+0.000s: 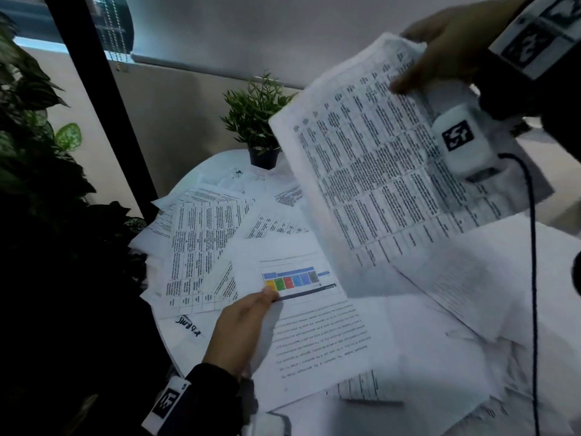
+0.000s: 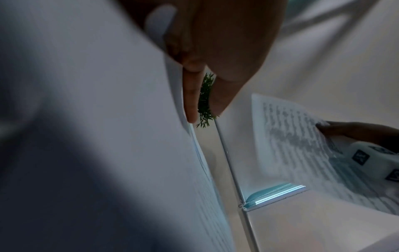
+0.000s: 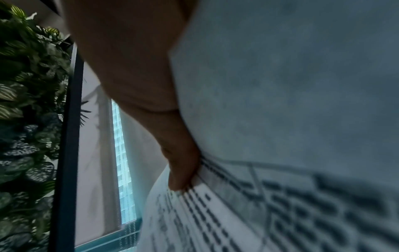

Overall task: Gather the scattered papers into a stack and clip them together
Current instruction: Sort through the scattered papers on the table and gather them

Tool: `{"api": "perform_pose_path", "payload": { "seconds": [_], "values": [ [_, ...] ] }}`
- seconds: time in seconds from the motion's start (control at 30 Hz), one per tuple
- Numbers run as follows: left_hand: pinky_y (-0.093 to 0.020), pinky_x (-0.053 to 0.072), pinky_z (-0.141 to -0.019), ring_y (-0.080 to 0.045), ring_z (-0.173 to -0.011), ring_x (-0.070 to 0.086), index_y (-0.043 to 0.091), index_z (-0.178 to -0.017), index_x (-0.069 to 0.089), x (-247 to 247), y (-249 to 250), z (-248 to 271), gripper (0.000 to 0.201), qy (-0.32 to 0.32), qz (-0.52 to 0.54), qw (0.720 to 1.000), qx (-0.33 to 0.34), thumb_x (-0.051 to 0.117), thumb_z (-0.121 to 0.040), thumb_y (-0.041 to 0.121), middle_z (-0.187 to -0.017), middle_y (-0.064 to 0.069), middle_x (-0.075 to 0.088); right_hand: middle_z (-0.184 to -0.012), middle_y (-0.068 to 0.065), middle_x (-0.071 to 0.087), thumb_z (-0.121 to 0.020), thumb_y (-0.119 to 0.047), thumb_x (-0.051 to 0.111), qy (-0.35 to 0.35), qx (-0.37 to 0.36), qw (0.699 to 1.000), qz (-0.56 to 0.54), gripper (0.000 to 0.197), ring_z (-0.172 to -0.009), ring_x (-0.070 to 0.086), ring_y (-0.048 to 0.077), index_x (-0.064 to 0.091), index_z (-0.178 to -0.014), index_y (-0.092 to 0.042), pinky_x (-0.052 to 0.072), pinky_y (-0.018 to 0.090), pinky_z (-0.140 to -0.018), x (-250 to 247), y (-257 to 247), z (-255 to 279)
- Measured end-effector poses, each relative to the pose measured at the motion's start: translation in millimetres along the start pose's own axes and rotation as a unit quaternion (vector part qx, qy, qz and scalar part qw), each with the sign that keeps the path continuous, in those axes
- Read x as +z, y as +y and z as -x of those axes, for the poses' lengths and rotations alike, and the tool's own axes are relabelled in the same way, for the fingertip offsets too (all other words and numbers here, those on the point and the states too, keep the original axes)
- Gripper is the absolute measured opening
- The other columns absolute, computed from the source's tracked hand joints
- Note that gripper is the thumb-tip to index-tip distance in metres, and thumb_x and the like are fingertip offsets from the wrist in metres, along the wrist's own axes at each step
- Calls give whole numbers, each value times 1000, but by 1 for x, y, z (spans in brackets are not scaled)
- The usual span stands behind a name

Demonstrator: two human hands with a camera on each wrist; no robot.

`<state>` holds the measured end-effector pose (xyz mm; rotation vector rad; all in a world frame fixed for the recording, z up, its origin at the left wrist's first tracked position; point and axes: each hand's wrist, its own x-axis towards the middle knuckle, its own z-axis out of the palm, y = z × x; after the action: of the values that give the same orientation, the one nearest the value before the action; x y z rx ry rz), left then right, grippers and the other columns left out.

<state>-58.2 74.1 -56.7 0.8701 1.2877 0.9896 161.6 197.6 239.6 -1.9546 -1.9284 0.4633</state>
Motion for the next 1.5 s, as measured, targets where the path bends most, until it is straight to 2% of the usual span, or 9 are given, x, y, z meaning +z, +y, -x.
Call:
{"api": "perform_pose_path", "payload": {
  "seconds": [0.17, 0.3, 0.47, 0.6, 0.77, 1.0, 1.17, 1.37, 1.5],
  "values": [
    [-30, 45, -67, -7, -60, 71, 8, -84, 62, 2, 11, 9, 62, -7, 172, 982, -71, 31, -89, 61, -69, 2, 75, -91, 1, 72, -76, -18, 76, -118, 30, 992, -11, 19, -73, 69, 18, 66, -92, -20, 58, 35, -69, 60, 23, -17],
    [-48, 33, -109, -20, -127, 52, 14, -103, 64, -1, 13, 12, 77, -15, 184, 980, -69, 33, -70, 76, -135, -3, 54, -134, 2, 56, -69, -38, 81, -157, 49, 984, 70, 73, -118, 54, 24, 51, -133, -20, 41, 40, -104, 128, 60, -11],
    [-41, 45, -99, -25, -107, 65, 16, -104, 63, -3, 0, 7, 34, -24, 10, 999, 38, 79, -74, 21, -114, -13, 68, -84, 10, 62, -80, -45, 69, -191, 108, 973, -75, 76, -66, 58, 22, 34, -143, -22, 54, 33, -62, 170, 85, 13],
    [-32, 40, -107, -14, -121, 55, 21, -125, 47, -8, -5, 11, 54, 1, -41, 991, 124, 66, -81, -4, -124, 3, 61, -127, 12, 56, -89, -41, 60, -103, 181, 978, 21, 63, -94, 63, 30, 33, -142, -18, 51, 37, -79, 149, 124, -2],
    [-25, 8, -111, 7, -136, 1, 46, -148, 1, -3, -8, 17, 102, 2, -124, 977, 173, 63, -85, -6, -134, 48, -1, -149, 14, 35, -74, -60, 68, -174, 269, 914, 249, 96, -135, 36, 32, 29, -144, -9, 30, 42, -110, 139, 207, 15],
    [-24, 27, -103, -7, -127, 45, 51, -102, 66, -9, -13, 17, 60, -43, -202, 966, 157, 64, -83, -5, -127, 15, 59, -156, 13, 18, -12, -94, 56, -255, 265, 903, 223, 166, -140, 26, 33, 5, -149, -16, 26, 48, -111, 142, 239, 34],
    [-11, 41, -81, -2, -111, 58, 27, -88, 76, 0, -15, 20, 43, -52, -108, 986, 116, 63, -80, -14, -110, 6, 68, -153, 15, 23, -54, -78, 67, -270, 182, 913, 247, 135, -138, 31, 31, -12, -149, -25, 28, 45, -111, 157, 221, 49],
    [-36, 40, -103, -18, -115, 58, 26, -89, 77, -1, -18, 21, 43, -31, -74, 991, 107, 65, -78, -14, -106, 10, 70, -130, 8, 53, -81, -46, 61, -241, 123, 930, 251, 62, -109, 53, 25, 43, -132, -15, 44, 27, -78, 154, 202, 60],
    [-14, 44, -92, -5, -105, 64, 16, -93, 75, -1, -17, 21, 38, -36, -52, 993, 103, 60, -80, -17, -111, 0, 70, -101, 7, 61, -92, -26, 49, -173, 84, 950, 247, 21, -100, 57, 25, 63, -95, -11, 48, 27, -76, 143, 199, 61]
  ]
}}
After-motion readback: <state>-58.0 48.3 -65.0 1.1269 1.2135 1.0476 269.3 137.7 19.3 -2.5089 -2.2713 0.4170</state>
